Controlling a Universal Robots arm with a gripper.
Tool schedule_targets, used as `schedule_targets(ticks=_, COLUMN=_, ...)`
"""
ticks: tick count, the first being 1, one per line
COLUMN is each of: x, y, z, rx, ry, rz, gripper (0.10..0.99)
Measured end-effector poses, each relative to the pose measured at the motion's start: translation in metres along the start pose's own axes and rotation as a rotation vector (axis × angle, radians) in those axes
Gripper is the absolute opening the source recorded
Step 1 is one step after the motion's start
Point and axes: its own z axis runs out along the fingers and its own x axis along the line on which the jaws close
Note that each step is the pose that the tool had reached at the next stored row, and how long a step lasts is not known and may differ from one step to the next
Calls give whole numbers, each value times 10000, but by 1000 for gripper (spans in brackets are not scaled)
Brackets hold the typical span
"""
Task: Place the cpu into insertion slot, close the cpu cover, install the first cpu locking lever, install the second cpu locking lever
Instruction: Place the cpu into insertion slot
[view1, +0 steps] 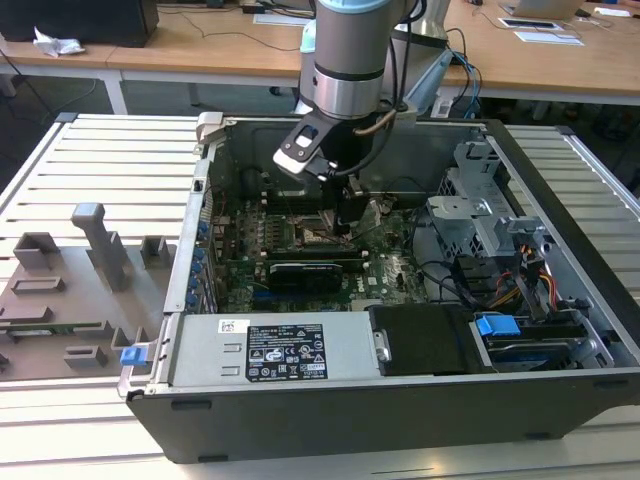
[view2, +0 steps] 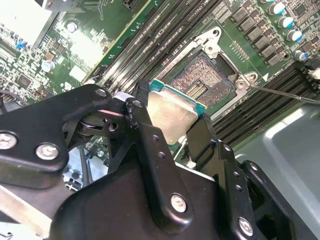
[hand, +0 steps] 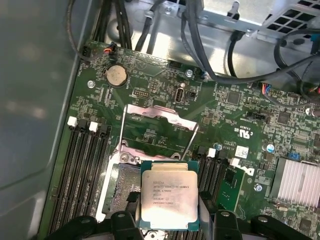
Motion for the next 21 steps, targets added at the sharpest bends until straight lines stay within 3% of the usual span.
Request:
schedule_targets(ticks=14, x=-1, y=3, z=4, rx=65, ry=-109, rz=1067, gripper=545)
schedule_targets(ticks=21, x=8, y=-5, z=6, rx=71, ry=-114, rz=1174, gripper=545)
